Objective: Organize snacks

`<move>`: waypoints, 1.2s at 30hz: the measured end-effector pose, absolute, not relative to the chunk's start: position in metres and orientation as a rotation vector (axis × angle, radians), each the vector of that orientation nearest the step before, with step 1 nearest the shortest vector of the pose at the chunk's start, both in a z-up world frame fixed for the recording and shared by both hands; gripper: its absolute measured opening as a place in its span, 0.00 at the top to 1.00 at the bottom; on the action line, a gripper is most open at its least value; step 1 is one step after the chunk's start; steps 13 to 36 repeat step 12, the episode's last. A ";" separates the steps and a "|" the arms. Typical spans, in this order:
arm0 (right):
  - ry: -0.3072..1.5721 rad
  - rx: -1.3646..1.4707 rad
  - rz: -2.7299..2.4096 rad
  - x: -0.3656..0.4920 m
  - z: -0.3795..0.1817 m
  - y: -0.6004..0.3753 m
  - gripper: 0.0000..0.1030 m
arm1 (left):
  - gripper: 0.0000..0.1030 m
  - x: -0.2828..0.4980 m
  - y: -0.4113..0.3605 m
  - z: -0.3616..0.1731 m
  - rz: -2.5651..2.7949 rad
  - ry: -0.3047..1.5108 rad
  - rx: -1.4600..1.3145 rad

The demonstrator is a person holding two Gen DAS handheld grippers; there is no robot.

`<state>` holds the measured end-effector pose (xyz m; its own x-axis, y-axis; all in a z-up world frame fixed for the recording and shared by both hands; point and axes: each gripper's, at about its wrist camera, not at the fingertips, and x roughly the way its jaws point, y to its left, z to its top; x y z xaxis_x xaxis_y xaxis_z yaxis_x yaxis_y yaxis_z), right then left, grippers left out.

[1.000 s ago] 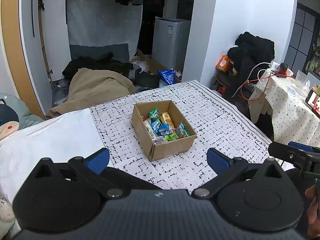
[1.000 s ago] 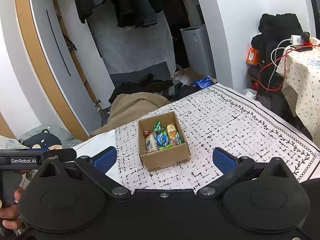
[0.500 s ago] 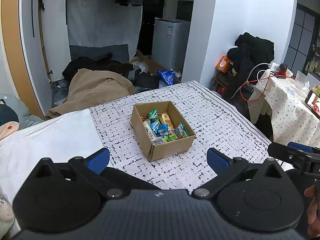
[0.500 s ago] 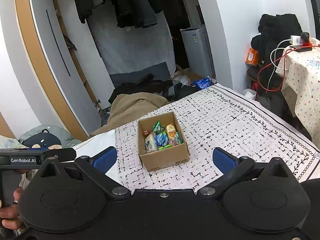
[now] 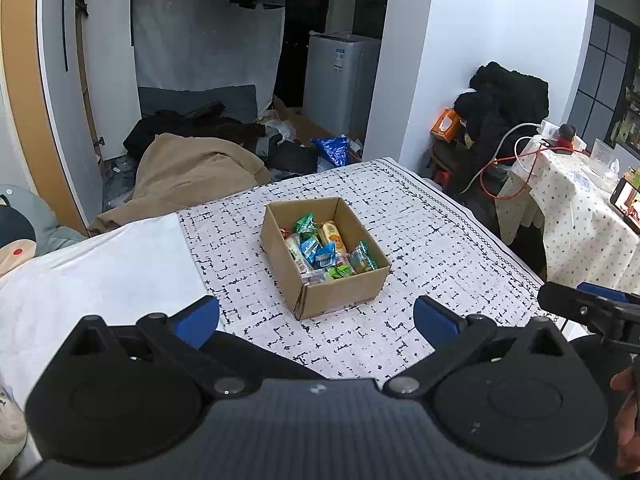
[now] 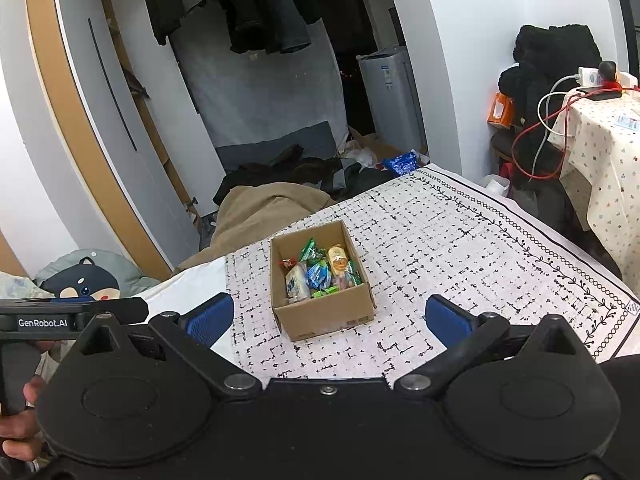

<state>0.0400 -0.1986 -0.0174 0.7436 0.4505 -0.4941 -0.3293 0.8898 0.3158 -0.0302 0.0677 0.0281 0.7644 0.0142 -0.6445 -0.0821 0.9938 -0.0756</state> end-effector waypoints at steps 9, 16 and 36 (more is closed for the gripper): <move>0.598 0.207 0.431 0.040 -0.020 -0.197 0.00 | 0.00 -0.030 0.067 0.028 0.060 0.692 -0.103; 0.599 0.208 0.431 0.040 -0.021 -0.197 0.00 | 0.00 -0.030 0.067 0.028 0.059 0.690 -0.103; 0.599 0.208 0.431 0.040 -0.021 -0.197 0.00 | 0.00 -0.030 0.067 0.028 0.059 0.690 -0.103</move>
